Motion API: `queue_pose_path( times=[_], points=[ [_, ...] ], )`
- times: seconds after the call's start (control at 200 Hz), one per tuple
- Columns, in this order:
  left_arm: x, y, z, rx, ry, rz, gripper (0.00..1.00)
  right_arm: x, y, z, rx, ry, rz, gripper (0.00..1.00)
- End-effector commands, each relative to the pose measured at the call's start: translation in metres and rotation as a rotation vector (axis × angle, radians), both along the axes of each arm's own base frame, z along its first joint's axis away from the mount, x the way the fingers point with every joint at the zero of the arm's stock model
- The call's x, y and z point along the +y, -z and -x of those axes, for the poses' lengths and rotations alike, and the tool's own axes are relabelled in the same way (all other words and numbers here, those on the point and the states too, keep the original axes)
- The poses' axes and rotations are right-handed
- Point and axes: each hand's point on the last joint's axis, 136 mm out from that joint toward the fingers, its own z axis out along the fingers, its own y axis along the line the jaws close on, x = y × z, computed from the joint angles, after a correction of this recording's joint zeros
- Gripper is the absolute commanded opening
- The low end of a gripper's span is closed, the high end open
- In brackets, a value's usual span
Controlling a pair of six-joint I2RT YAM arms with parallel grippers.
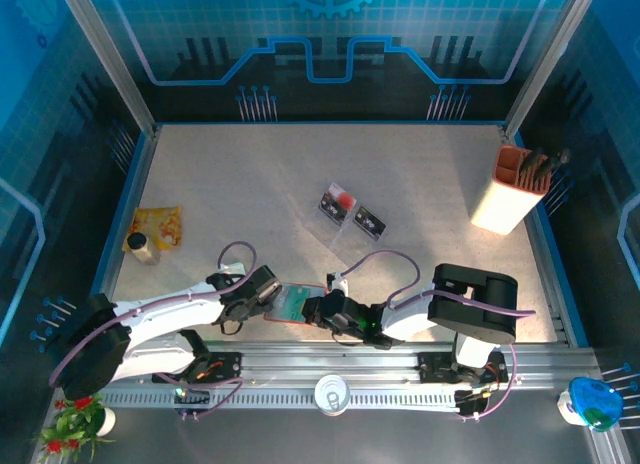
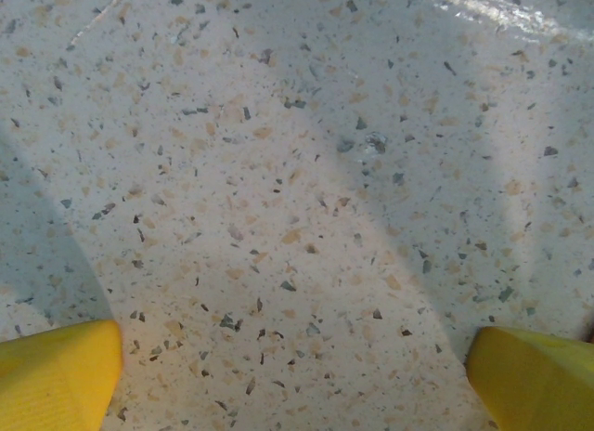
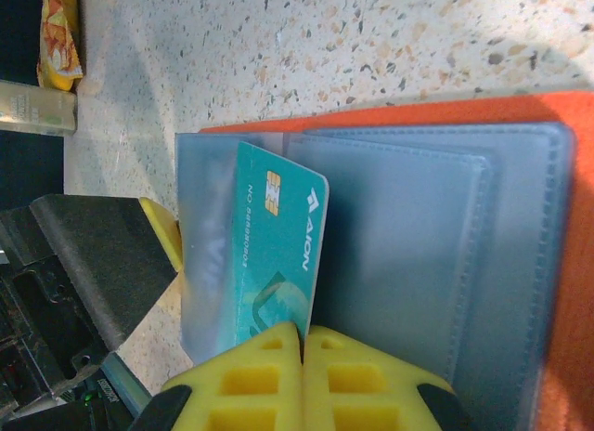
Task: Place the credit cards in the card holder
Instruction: Insert the credit card into the card slot.
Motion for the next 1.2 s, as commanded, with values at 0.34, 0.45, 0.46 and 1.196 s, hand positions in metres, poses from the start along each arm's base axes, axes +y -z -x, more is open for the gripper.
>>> queue_pose_path(
  times=[0.34, 0.45, 0.46, 1.196],
  points=[
    [-0.022, 0.033, 0.011, 0.083, 0.038, 0.119, 0.99, -0.025, 0.019, 0.011, 0.067, -0.022, 0.156, 0.00],
    [-0.023, 0.033, 0.010, 0.081, 0.039, 0.119, 0.99, -0.022, 0.021, 0.011, 0.077, -0.031, 0.157, 0.00],
    [-0.022, 0.033, 0.011, 0.083, 0.039, 0.117, 0.99, -0.022, 0.021, 0.011, 0.079, -0.031, 0.157, 0.00],
    [-0.024, 0.038, 0.012, 0.096, 0.047, 0.119, 0.99, 0.007, 0.023, 0.004, 0.104, -0.113, 0.164, 0.00]
  ],
)
